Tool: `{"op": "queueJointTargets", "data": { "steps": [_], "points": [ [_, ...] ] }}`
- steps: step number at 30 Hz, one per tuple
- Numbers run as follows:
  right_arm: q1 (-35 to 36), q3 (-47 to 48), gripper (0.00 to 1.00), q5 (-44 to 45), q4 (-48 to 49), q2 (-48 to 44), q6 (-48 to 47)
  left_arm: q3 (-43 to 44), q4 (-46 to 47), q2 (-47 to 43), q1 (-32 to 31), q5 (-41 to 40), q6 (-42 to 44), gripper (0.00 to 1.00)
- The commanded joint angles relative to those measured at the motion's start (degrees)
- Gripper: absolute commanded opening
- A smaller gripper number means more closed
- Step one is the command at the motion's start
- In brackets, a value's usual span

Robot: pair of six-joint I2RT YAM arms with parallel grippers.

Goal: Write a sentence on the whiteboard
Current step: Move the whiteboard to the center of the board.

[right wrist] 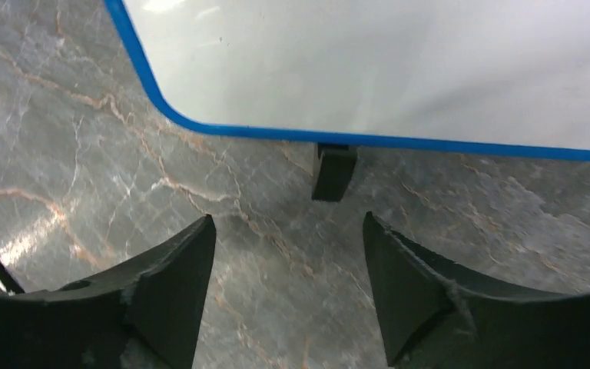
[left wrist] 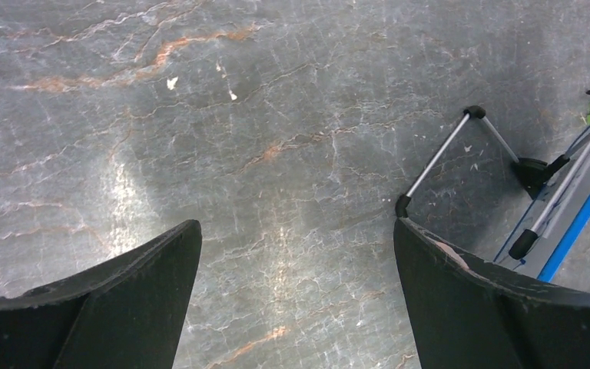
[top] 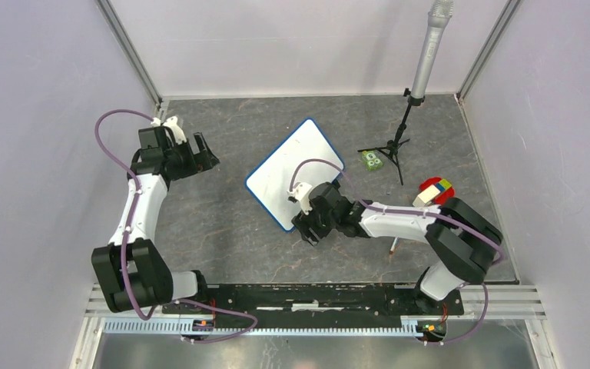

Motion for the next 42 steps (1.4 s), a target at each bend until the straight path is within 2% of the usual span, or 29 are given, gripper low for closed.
{"op": "queueJointTargets", "data": {
  "steps": [1,5,7,11,16,20,26,32,34,42],
  "points": [
    [-0.1,-0.78,0.78,-1.16,-0.78,-7.29,-4.42,3.55,2.2,2.36,0.28,7.8,3.23,1.0],
    [-0.85,-0.39,0.81,-4.09,-3.49,-12.77,-11.14,7.97,3.35,9.34,0.09,17.83,8.5,1.0],
    [-3.34,0.23,0.81,-8.71,-6.09,-15.0,-14.79,12.53,1.63,14.89,-0.9,21.6,10.22,1.0],
    [-12.05,-0.25,0.82,-14.58,-8.23,-18.37,-17.82,18.82,-0.18,24.38,-4.47,23.66,13.59,0.92],
    [-18.94,-1.66,0.81,-12.13,-10.56,-21.15,-20.62,21.89,-0.84,32.99,-11.18,25.29,16.04,0.82],
    [-21.37,-3.09,0.8,-11.47,-11.43,-23.55,-23.16,24.62,-1.71,39.27,-14.69,25.51,17.19,0.73],
    [-24.15,-5.12,0.76,-7.23,-7.52,-22.54,-26.04,28.45,-5.03,45.06,-19.02,26.63,19.7,0.65],
    [-27.61,-3.85,0.76,-10.51,-8.37,-20.77,-25.72,29.65,-5.39,48.43,-22.17,26.3,19.96,0.63],
    [-28.28,-3.98,0.76,-10.73,-8.91,-20.83,-26.38,31.61,-8.2,49.73,-22.92,26.89,21.53,0.61],
    [-30.75,-4.37,0.76,-12.53,-11.33,-21.19,-27.88,32.5,-14.01,50.55,-27.64,23.03,26.07,0.45]
  ]
}}
